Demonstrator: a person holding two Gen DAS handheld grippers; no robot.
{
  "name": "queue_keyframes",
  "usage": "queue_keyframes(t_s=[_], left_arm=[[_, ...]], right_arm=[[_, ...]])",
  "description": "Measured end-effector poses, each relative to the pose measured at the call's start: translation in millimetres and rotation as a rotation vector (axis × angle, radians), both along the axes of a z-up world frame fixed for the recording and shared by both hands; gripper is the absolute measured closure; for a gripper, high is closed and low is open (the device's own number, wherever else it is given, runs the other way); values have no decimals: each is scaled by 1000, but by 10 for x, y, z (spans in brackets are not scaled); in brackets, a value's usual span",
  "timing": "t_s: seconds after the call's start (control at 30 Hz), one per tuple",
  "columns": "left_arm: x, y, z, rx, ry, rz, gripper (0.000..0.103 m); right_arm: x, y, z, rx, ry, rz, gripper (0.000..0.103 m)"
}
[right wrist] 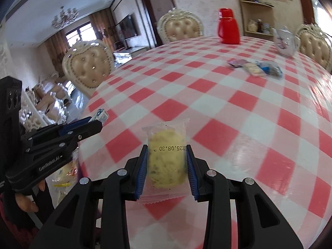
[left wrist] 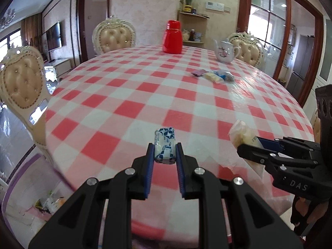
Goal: Organize snacks
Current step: 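Lift both held snacks and carry them toward the clear box, then lower both snacks into the clear box and open both tools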
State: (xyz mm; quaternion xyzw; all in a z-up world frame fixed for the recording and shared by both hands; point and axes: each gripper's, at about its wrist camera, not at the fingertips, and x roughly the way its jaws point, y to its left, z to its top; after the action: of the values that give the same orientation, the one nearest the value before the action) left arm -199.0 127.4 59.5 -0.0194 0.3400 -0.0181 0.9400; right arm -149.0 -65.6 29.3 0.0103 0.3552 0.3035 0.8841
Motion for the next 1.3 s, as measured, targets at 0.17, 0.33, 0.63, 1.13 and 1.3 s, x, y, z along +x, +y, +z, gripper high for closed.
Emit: queue_keyframes(t_s=[0.17,0.33,0.63,1.13,1.3], left_arm=[[-138,238,1,-2,-2,35,82],[-239,433,29,46,-5,51,82],[-397,949,19,145,38,103,82],[-620,1742,-503,180,206,263,82],[-631,1722,-435,214,180,313,22]], right_arm=[[-114,248,22,-13,-10,50,68],[-291,549,63,-19,-20,142,68],[-647,1177,29,-80,-36,312,68],[-1286,1927,-218,-142,-31,647,65],[-1204,1763,-104,-78,-39,605,55]])
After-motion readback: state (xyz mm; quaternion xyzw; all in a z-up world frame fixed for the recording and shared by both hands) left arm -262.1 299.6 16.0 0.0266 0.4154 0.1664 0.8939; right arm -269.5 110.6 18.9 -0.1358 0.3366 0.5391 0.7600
